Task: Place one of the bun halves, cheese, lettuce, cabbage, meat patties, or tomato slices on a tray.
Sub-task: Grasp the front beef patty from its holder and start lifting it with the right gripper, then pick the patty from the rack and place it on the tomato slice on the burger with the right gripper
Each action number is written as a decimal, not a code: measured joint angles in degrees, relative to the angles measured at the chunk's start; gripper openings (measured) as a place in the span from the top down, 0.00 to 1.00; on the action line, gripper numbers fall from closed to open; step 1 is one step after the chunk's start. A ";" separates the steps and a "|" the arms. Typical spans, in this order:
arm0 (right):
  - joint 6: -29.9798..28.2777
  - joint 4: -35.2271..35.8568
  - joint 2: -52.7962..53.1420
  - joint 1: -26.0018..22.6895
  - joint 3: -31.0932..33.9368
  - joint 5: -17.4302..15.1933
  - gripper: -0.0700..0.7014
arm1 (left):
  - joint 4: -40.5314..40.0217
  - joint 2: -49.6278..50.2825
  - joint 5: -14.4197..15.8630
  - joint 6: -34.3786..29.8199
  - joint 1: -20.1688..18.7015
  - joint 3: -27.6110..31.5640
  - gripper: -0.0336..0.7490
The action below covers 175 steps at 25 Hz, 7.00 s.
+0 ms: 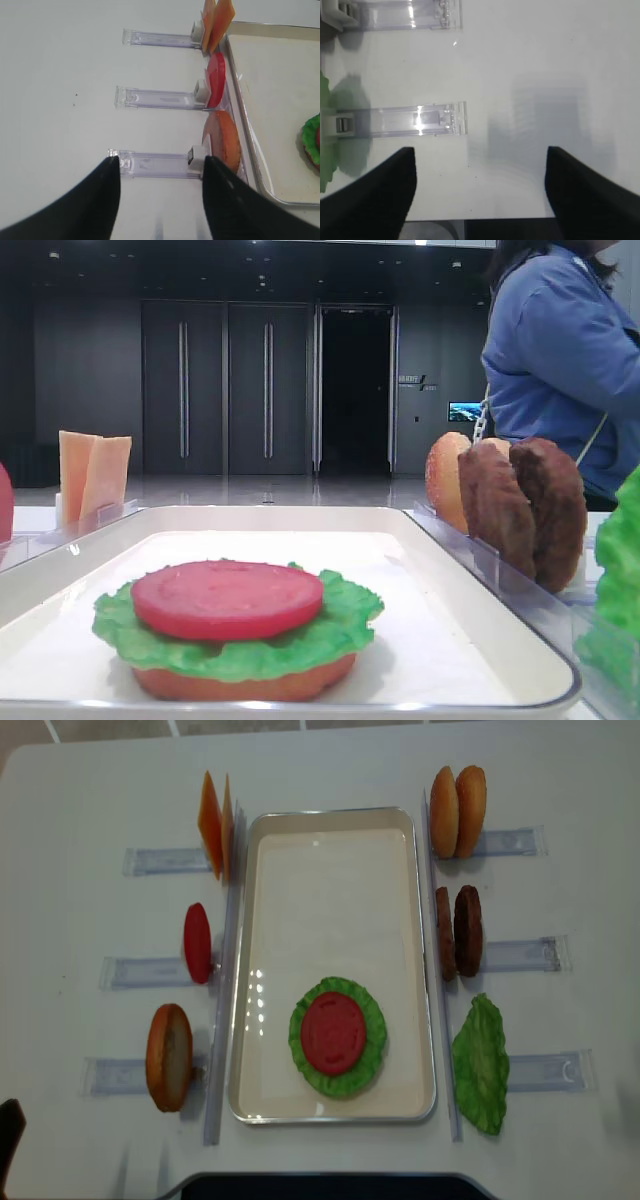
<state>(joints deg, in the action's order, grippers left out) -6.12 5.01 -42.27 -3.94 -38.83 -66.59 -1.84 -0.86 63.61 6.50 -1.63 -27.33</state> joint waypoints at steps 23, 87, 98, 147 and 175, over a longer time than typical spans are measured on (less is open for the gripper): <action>4.32 4.75 -35.68 2.70 -20.50 3.04 0.21 | 0.05 0.00 0.00 0.00 0.00 0.00 0.43; 39.53 -8.52 -56.91 42.56 -32.64 10.99 0.21 | 0.05 0.00 0.00 0.00 0.00 0.00 0.43; 39.00 -10.33 -59.14 41.60 -32.64 11.64 0.25 | 0.05 0.00 0.00 0.00 0.00 0.00 0.43; 25.81 9.58 -45.34 46.25 -32.59 11.50 0.73 | 0.05 0.00 0.00 0.00 0.00 0.00 0.43; -15.96 51.51 -48.61 44.66 -16.46 31.83 0.73 | 0.05 0.00 0.00 0.00 0.00 0.00 0.43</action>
<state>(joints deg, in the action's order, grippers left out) -22.09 56.52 -90.88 40.72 -55.29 -34.76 -1.79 -0.86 63.61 6.50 -1.63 -27.33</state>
